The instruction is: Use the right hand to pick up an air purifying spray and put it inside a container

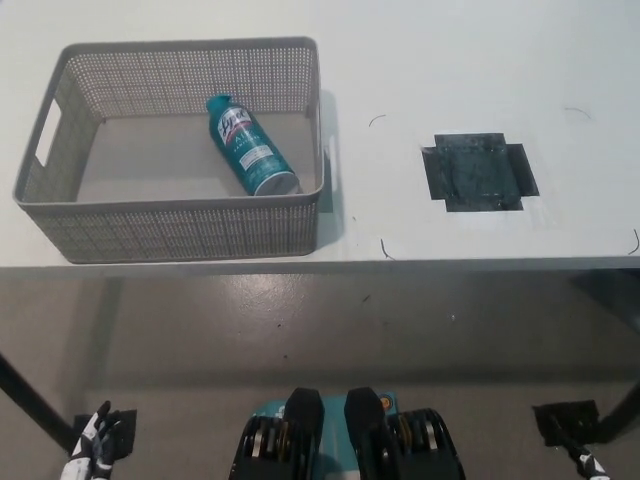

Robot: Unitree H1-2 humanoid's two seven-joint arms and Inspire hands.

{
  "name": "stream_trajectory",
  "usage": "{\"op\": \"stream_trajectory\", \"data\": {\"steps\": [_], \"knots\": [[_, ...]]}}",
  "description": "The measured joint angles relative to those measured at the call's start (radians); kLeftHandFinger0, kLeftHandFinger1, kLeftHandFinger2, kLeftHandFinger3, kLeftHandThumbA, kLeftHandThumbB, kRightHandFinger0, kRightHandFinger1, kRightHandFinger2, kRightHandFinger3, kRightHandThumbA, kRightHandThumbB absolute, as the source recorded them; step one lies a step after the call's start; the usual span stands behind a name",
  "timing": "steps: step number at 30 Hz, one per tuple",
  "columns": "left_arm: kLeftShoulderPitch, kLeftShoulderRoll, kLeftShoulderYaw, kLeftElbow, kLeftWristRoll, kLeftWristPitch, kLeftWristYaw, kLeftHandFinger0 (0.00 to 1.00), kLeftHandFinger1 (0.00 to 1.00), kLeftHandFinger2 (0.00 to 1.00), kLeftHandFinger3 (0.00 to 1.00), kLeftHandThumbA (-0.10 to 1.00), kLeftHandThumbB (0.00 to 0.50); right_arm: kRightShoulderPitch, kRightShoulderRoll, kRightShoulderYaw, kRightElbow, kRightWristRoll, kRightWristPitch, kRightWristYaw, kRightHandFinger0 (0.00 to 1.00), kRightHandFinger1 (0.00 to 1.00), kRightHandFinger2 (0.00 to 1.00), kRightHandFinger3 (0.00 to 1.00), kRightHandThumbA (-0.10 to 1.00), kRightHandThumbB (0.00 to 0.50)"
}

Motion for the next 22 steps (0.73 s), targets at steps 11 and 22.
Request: {"op": "stream_trajectory", "data": {"steps": [11,22], "knots": [[0.004,0.001,0.006,0.001,-0.052,-0.02,-0.001,0.97,1.0,1.0,1.0,0.95,0.5,-0.046,0.001,0.002,0.018,0.04,-0.076,-0.002,1.0,1.0,1.0,1.0,0.93,0.389],[0.0,0.011,-0.002,0.005,-0.054,-0.029,-0.002,0.95,1.0,1.0,1.0,0.95,0.5,-0.061,0.0,0.005,0.023,0.042,-0.094,-0.003,1.0,1.0,1.0,1.0,0.97,0.425]]}}
